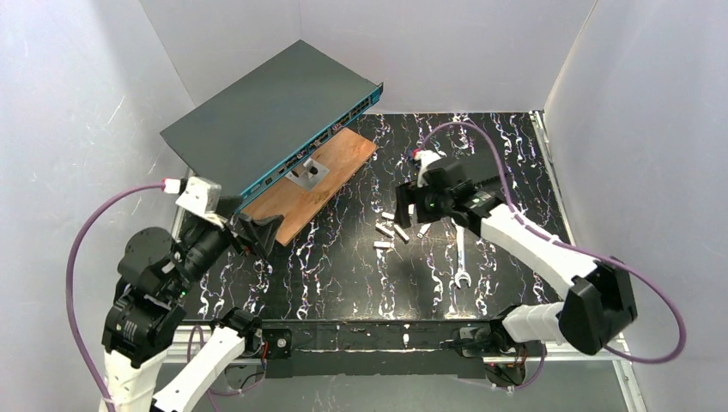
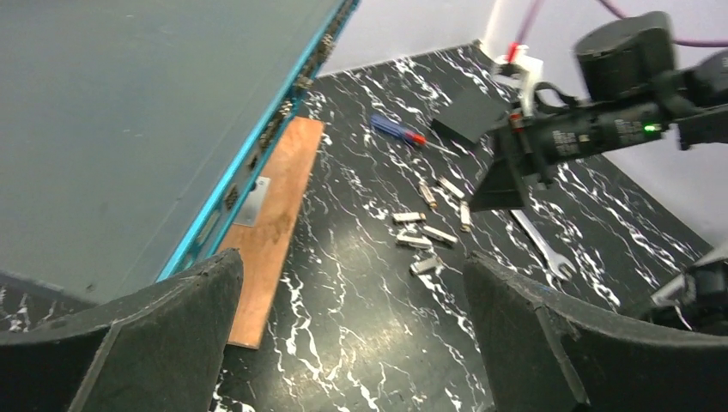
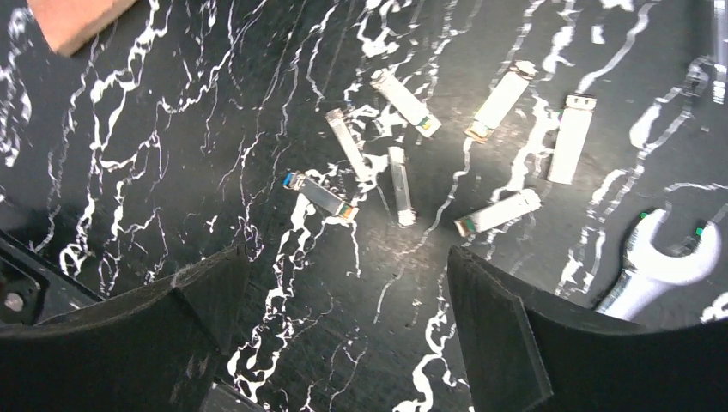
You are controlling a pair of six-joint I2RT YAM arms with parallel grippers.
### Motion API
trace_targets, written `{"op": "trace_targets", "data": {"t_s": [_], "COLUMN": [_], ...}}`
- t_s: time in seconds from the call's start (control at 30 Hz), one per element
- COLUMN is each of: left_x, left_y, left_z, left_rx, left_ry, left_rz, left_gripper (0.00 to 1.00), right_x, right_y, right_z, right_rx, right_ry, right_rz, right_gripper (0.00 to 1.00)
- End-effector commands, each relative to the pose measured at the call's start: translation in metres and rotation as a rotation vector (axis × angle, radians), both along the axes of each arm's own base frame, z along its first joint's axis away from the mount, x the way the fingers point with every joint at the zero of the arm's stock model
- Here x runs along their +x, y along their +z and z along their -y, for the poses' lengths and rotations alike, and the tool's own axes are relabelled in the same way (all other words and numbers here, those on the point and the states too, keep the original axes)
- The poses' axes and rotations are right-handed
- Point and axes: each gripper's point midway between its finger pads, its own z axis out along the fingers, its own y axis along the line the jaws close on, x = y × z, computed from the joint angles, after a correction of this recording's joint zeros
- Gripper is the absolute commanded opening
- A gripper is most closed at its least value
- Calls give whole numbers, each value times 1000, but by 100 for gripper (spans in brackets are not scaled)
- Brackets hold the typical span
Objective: Insert the plug into the switch port
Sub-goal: Pick up the connector from the center of the board.
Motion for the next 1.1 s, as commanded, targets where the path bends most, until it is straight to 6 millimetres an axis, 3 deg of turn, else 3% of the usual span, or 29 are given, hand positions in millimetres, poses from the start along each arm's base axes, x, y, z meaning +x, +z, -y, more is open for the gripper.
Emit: {"op": "trace_targets", "data": {"t_s": [0.0,0.2,0.47,0.67,1.07], "left_x": [-9,-8,3,4,7], "left_y": [-6,3,-6,-21,-75], "left_z": [25,39,76,91,103], "left_rx": [47,56,46,35,51], "left_ry": [-155,-235,-399,-471,-541], "left_rz": [-105,-151,-215,-219,-246], "left_gripper": [98,98,98,98,98], "right_x": [10,2,-14,-14,-12], "right_y": [6,-28,-72,-90,-118], "right_z": [-34,-70,-107,-111,-113], "right_rx": [-40,-159,-309,-348,-423], "right_ry": [10,11,3,-23,-23], "right_rz": [65,67,93,103,113], "right_gripper": [92,86,69,54,34]}}
